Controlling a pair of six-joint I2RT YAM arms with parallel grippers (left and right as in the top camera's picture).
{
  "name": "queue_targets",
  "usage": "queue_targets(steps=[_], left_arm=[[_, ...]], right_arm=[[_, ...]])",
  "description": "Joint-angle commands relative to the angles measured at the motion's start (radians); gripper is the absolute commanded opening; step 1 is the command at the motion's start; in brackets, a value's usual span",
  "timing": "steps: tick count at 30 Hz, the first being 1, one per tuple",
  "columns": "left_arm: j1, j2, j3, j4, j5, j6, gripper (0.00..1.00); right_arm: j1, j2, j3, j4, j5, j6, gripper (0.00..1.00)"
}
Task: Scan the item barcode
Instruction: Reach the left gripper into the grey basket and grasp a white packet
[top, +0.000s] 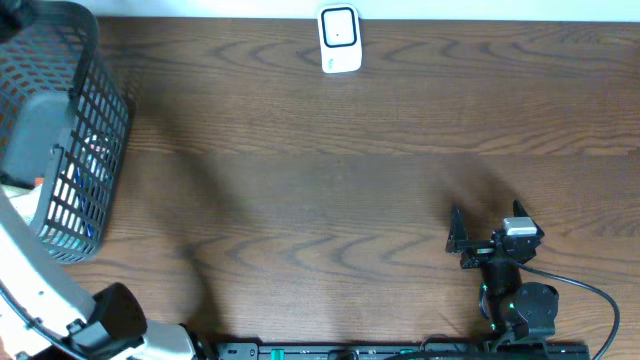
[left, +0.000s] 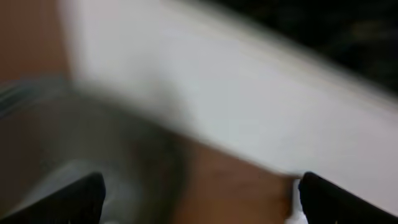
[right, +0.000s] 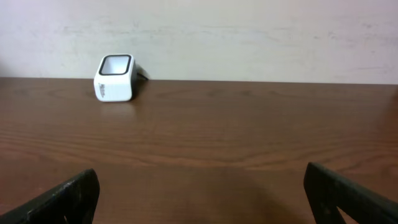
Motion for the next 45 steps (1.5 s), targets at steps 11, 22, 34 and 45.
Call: queue_targets(steps=[11,22,34,45], left_arm=[[0.135,0.117,-0.079,-0.227,-0.468,-0.126,0.98],[0.140,0.256,-0.105,-0.312,-0.380,-0.181,0.98],[0.140,0.404,-0.107,-0.411,-0.512,-0.304,0.98],[0.140,0.559,-0.111,-0.501,-0.512,-0.475,0.97]], right_arm=[[0.007,-0.005,-0.001,-0.005,0.000,-0.011,0.99],[0.007,-0.005,-0.001,-0.005,0.000,-0.011,0.99],[0.007,-0.005,-0.001,-0.005,0.000,-0.011,0.99],[0.007,-0.005,-0.001,-0.005,0.000,-0.011,0.99]])
